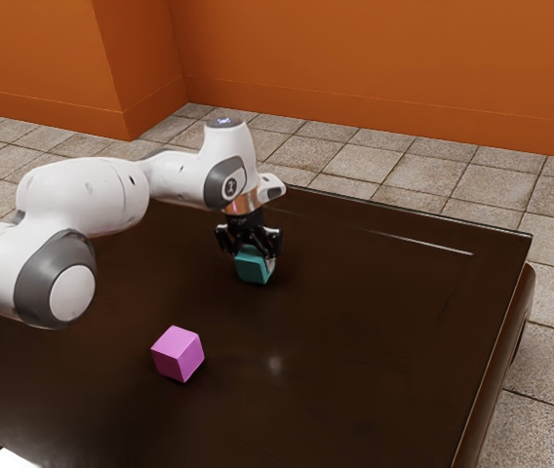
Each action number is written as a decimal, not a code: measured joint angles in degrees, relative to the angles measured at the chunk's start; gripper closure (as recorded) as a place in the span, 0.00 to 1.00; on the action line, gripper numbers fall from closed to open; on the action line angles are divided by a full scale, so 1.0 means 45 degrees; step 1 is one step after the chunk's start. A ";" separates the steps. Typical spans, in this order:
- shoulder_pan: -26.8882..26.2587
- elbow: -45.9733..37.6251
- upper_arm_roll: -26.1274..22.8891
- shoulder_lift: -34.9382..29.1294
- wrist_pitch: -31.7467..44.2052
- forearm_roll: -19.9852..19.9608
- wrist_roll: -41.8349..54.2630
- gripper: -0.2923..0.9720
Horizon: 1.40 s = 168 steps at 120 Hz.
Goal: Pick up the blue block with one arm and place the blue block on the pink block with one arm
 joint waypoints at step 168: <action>-0.0620 -1.5747 0.0176 -1.1811 0.4024 0.0102 0.1131 0.46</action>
